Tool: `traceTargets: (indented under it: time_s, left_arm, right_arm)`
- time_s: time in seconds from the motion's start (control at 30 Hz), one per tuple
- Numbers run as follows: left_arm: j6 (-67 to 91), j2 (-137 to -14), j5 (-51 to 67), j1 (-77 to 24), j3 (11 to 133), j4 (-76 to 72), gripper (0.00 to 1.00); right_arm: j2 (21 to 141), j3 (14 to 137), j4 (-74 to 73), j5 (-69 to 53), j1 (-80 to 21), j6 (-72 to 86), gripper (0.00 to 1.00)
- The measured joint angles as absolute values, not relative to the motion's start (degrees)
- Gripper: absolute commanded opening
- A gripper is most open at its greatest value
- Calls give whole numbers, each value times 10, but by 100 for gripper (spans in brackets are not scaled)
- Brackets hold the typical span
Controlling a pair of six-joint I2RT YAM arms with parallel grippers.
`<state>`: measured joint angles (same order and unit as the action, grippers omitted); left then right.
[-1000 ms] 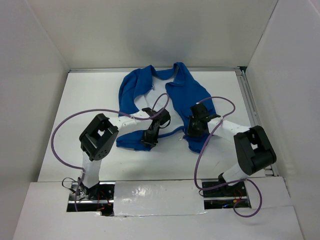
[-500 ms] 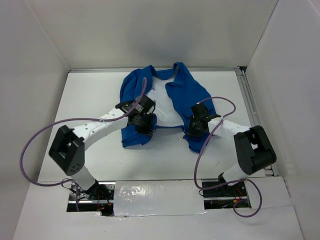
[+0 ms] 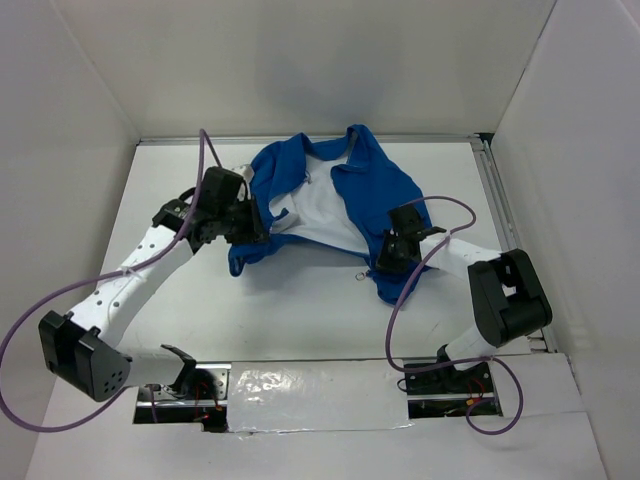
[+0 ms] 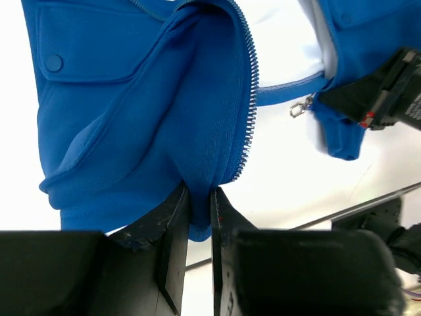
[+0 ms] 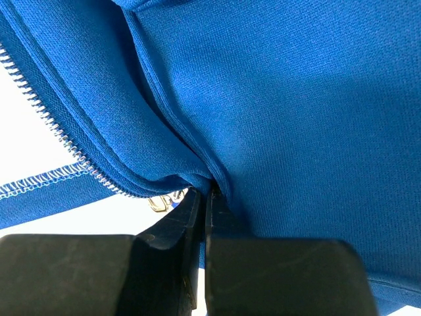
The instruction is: Zip up the jacket
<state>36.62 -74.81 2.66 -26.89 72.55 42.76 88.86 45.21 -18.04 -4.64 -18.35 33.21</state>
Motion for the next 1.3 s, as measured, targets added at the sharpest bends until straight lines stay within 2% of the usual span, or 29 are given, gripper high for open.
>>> traceTargets:
  time_s: [0.3,0.43,0.5,0.87,0.9,0.97,1.0,1.03,1.13,1.17,1.2,1.23,1.27,1.3]
  left_arm:
    - [368,-731,58,-215,714,437,22]
    - [375,-729,75,-177,714,446,29]
    - [380,-724,87,-148,715,449,27]
    - [388,-639,142,46,729,448,33]
    - [388,-635,149,55,730,447,32]
    - [387,-631,164,64,730,445,23]
    - [386,-630,171,67,730,443,5]
    - [383,-630,183,68,729,439,0]
    - [372,-630,222,59,714,412,0]
    - [369,-629,232,49,703,400,4]
    - [364,-629,239,32,692,394,15]
    - [361,-631,241,17,685,391,38]
    - [360,-634,239,-2,678,391,66]
    - [356,-638,240,-17,673,392,79]
  right_arm:
    - [890,452,-179,-48,-183,332,0]
    - [894,454,-177,-50,-183,333,0]
    - [895,455,-175,-52,-184,334,0]
    - [909,467,-180,-52,-185,336,0]
    - [909,468,-181,-52,-185,336,0]
    - [911,469,-182,-52,-185,336,0]
    - [911,470,-182,-52,-186,336,0]
    - [911,470,-182,-52,-187,336,0]
    - [908,470,-183,-45,-194,333,0]
    - [906,470,-183,-37,-199,331,0]
    - [904,470,-183,-32,-204,328,0]
    - [901,470,-185,-25,-208,325,0]
    - [899,470,-186,-19,-214,322,0]
    - [897,470,-187,-15,-218,320,0]
